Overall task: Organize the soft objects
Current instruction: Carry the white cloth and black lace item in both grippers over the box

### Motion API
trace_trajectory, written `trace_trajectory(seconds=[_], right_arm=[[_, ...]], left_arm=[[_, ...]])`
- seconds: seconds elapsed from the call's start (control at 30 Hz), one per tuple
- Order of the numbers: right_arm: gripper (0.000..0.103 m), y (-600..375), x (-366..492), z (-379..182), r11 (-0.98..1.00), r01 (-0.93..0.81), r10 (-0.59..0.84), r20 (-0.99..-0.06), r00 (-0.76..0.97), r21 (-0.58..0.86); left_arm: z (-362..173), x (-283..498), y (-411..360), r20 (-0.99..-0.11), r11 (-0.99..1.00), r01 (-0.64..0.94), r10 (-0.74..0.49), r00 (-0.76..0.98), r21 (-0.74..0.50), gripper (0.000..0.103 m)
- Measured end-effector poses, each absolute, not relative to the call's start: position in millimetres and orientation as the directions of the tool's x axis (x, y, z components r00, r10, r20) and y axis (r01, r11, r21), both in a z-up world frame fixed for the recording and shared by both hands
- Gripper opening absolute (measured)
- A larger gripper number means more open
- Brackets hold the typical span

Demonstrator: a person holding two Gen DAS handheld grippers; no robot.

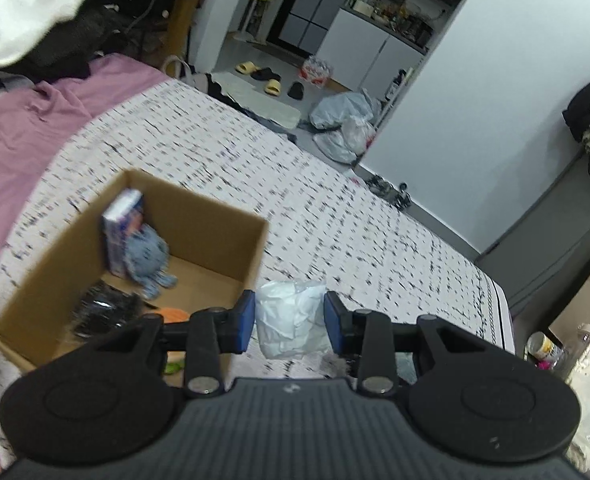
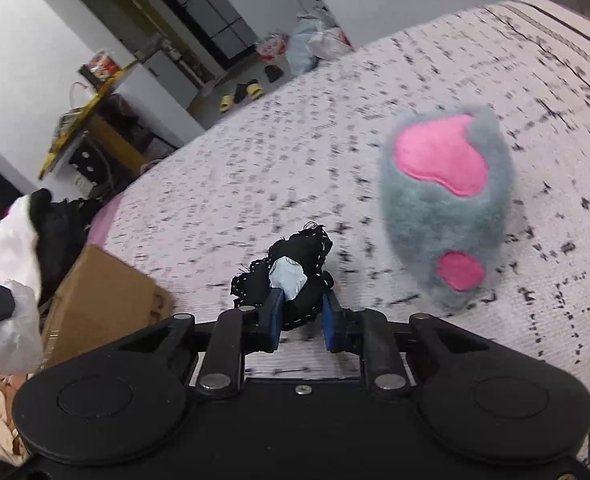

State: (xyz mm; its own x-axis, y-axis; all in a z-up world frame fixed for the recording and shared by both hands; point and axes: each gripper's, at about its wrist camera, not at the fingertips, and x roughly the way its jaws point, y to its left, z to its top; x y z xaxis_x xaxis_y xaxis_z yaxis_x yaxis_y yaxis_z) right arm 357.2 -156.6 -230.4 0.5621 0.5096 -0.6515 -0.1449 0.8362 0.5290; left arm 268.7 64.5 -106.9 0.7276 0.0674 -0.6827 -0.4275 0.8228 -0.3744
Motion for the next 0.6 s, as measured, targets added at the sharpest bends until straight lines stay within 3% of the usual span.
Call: trace_trajectory(seconds=[0.6], right_arm=[[0.020,-133.9,328.0,-153.5,0.824,-0.279,0.555,-0.604,0.572,0.493]], left_arm=[[-81.2,233.7,131.7,-0.710,0.823,-0.460,0.103,0.697,-0.333,0.036]])
